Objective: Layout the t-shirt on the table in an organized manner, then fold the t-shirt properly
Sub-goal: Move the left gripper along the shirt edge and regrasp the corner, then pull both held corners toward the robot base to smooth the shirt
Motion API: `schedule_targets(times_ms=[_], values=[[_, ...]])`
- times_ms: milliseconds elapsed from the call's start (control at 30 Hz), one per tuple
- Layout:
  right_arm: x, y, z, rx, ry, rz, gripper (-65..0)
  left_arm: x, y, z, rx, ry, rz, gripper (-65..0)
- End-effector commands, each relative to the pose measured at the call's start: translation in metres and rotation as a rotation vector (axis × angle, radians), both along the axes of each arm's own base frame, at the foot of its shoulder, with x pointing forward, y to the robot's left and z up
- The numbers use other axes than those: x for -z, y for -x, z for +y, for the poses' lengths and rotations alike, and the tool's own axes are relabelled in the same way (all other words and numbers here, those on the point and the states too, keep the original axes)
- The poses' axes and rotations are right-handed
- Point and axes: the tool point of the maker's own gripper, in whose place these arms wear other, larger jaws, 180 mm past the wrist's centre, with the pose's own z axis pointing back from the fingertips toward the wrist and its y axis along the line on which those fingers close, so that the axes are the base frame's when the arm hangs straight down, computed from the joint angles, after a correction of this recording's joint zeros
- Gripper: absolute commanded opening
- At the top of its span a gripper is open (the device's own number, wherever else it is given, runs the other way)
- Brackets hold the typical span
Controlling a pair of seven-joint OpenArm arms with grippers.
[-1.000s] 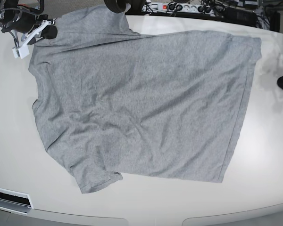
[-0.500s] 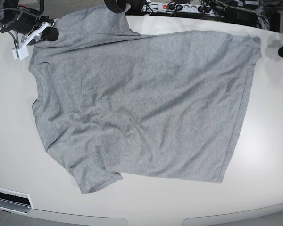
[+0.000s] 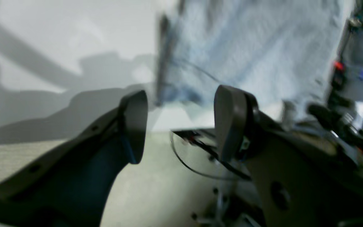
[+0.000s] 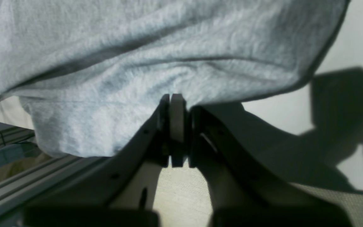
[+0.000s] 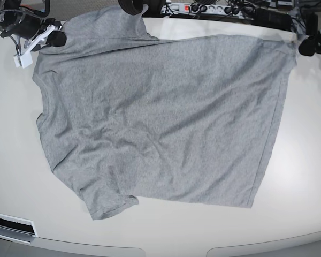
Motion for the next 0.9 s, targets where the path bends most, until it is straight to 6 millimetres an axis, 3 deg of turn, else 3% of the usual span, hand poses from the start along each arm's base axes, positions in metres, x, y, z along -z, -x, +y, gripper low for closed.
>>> schedule_targets(times_ms=[0, 233, 500, 633, 867], values=[[-0.006, -0.004, -0.004, -0.007, 0.003, -0.025, -65.0, -0.011, -0.010, 0.013, 0.000, -0.040, -0.035, -30.9], [-0.010, -0.006, 0.002, 0.000, -0.036, -0.036, -65.0, 0.001, -0.008, 0.009, -0.014, -0.060, -0.035, -30.9], [-0.010, -0.005, 0.002, -0.006, -0.037, -0.036, -65.0, -0.005, -0.033, 0.008, -0.010, -0.072, -0.091, -30.9], [-0.010, -0.005, 0.002, -0.006, -0.037, -0.036, -65.0, 0.003, -0.041, -0.002, 0.003, -0.072, -0.093, -30.9], [-0.009, -0.002, 0.003, -0.014, -0.037, -0.020, -65.0, 0.022, -0.030, -0.021, 0.009, -0.048, -0.058, -30.9]])
